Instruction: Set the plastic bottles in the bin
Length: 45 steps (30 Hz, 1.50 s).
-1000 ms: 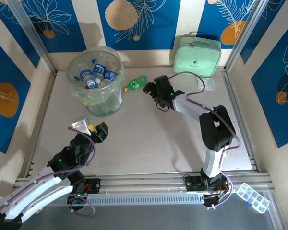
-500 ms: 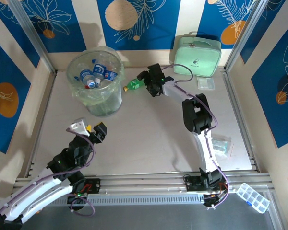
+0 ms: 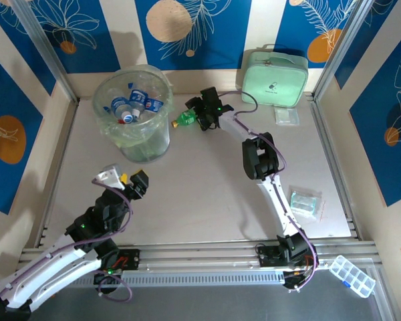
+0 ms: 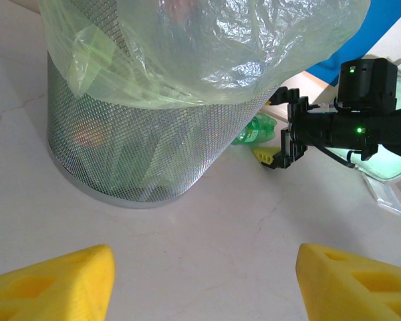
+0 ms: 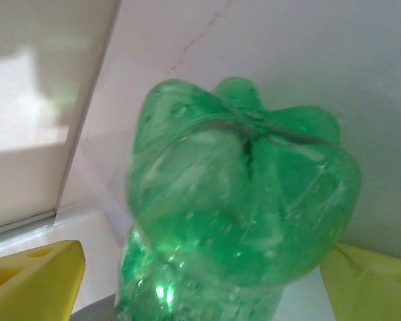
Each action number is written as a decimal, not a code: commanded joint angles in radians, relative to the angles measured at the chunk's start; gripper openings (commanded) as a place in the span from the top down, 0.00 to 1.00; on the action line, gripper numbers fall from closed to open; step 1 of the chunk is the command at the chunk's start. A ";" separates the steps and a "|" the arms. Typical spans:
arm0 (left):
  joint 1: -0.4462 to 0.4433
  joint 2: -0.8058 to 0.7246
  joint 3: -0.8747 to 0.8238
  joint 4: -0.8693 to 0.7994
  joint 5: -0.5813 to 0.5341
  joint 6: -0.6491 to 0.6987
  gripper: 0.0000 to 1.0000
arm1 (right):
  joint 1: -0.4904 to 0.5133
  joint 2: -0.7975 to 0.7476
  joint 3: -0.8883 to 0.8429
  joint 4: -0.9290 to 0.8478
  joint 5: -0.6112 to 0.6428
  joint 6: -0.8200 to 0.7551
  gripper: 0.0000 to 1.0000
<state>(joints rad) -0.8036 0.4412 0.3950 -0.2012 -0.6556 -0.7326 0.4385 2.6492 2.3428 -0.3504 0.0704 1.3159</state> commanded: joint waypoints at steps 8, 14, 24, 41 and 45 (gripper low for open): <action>-0.006 -0.009 -0.003 0.006 -0.041 0.005 0.28 | -0.009 0.135 0.173 -0.136 0.017 0.090 0.27; -0.003 -0.012 -0.002 0.001 -0.055 0.009 0.28 | -0.014 0.136 0.153 -0.155 0.022 0.100 0.43; -0.005 -0.007 -0.005 0.001 -0.064 0.004 0.28 | -0.026 -0.051 -0.140 -0.006 -0.001 0.086 0.57; -0.005 -0.019 0.007 -0.017 -0.056 0.017 0.28 | -0.027 -0.611 -0.848 0.166 0.051 -0.070 0.61; -0.005 -0.021 0.012 -0.016 -0.032 0.028 0.25 | 0.003 -0.759 -0.990 0.153 0.092 -0.121 0.61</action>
<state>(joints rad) -0.8036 0.4286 0.3950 -0.2035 -0.6914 -0.7246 0.4179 1.9797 1.4101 -0.1951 0.1249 1.2552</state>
